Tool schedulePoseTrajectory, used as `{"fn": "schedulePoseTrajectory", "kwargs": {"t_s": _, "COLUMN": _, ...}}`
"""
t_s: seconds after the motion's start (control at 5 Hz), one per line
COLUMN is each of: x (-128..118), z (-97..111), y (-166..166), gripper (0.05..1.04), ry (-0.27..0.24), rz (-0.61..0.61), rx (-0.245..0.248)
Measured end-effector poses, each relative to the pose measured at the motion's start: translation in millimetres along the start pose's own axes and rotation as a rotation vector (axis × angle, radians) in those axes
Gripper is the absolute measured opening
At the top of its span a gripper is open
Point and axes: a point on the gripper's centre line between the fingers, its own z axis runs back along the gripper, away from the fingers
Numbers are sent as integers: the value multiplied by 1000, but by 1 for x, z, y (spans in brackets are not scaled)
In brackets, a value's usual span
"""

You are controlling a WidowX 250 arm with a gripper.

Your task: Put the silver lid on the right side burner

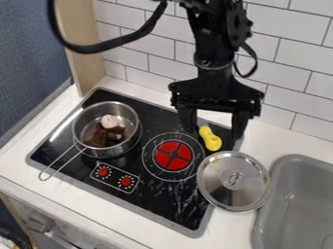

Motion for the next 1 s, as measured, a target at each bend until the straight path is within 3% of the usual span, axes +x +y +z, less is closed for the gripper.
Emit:
{"fn": "schedulePoseTrajectory", "kwargs": {"t_s": 0.2, "x": -4, "z": -4, "y": -8, "gripper": 999, "ry": -29, "rz": -175, "rx": 19}}
{"fn": "schedulePoseTrajectory", "kwargs": {"t_s": 0.6, "x": -18, "z": -35, "y": -28, "gripper": 999, "ry": 12, "rz": -427, "rx": 76}}
{"fn": "schedulePoseTrajectory", "kwargs": {"t_s": 1.0, "x": -26, "z": -58, "y": -21, "gripper": 999, "ry": 57, "rz": -463, "rx": 128}}
